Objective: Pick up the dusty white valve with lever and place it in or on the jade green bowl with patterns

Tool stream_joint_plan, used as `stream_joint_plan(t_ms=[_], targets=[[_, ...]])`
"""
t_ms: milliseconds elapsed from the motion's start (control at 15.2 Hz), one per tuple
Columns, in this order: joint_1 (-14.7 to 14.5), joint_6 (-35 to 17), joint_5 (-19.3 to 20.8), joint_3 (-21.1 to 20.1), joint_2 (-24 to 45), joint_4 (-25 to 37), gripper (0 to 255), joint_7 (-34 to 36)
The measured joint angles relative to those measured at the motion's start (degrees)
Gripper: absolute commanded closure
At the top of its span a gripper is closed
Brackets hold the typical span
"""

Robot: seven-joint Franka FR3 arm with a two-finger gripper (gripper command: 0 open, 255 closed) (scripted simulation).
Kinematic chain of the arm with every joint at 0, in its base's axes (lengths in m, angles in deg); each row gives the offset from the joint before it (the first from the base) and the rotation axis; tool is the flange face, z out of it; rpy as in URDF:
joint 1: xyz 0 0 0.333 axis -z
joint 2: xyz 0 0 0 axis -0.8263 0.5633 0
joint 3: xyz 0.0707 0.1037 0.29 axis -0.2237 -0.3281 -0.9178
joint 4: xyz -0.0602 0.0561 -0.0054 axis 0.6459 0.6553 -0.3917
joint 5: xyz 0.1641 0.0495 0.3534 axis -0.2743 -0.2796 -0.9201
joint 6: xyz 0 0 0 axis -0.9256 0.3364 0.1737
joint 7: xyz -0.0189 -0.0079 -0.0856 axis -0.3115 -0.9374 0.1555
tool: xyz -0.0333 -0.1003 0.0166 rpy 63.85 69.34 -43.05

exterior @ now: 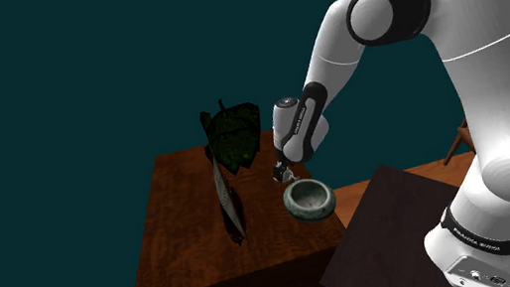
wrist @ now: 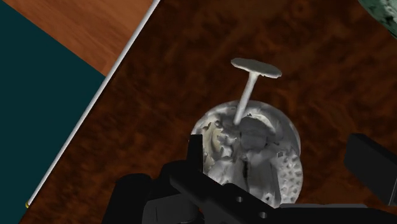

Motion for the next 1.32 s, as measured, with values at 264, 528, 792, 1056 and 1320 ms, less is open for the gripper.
stream_joint_plan(t_ms=[264, 528, 792, 1056, 1320], targets=[[-0.01, -0.01, 0.0, 0.0, 0.02, 0.01, 255, 0.01], [-0.01, 0.03, 0.0, 0.01, -0.09, -0.05, 255, 0.01], [-0.02, 0.06, 0.0, 0.0, -0.11, -0.04, 255, 0.02], [0.17, 1.11, -0.06, -0.25, -1.87, -0.7, 255, -0.21], [0.48, 3.21, -0.26, -0.6, -4.95, -1.73, 255, -0.55]])
